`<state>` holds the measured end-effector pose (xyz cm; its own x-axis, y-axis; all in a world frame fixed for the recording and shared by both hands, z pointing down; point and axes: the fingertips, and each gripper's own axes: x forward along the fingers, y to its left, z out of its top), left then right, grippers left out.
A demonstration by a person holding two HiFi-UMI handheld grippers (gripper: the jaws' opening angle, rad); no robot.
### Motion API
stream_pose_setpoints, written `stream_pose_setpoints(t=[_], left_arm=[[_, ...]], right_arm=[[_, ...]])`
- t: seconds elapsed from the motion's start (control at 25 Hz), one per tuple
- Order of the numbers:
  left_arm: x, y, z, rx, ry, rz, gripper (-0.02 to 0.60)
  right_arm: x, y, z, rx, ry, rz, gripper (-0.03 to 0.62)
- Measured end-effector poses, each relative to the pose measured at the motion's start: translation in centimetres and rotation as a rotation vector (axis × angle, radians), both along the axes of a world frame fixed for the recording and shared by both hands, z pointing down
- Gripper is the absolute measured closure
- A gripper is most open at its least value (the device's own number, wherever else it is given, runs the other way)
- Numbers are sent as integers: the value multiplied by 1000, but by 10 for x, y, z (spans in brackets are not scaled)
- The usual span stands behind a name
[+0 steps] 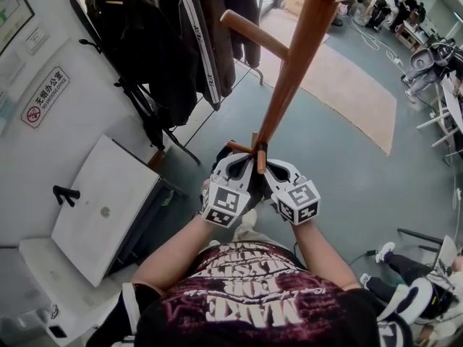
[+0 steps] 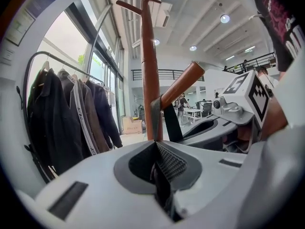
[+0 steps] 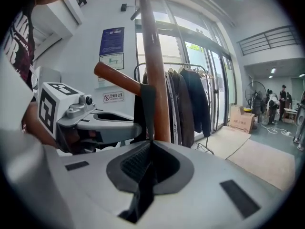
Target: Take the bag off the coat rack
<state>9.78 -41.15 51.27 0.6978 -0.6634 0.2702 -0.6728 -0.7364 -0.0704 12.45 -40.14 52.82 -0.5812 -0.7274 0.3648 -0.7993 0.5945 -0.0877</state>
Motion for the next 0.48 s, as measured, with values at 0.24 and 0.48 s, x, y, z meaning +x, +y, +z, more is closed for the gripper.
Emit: stream_pose_setpoints(t=[0.24, 0.48], left_arm=[[-7, 6, -9, -33, 24, -4, 574], [-11, 15, -21, -47, 17, 35, 574]], right_arm=[[3, 5, -2, -28, -54, 28, 585], [6, 14, -14, -39, -99, 45, 585]])
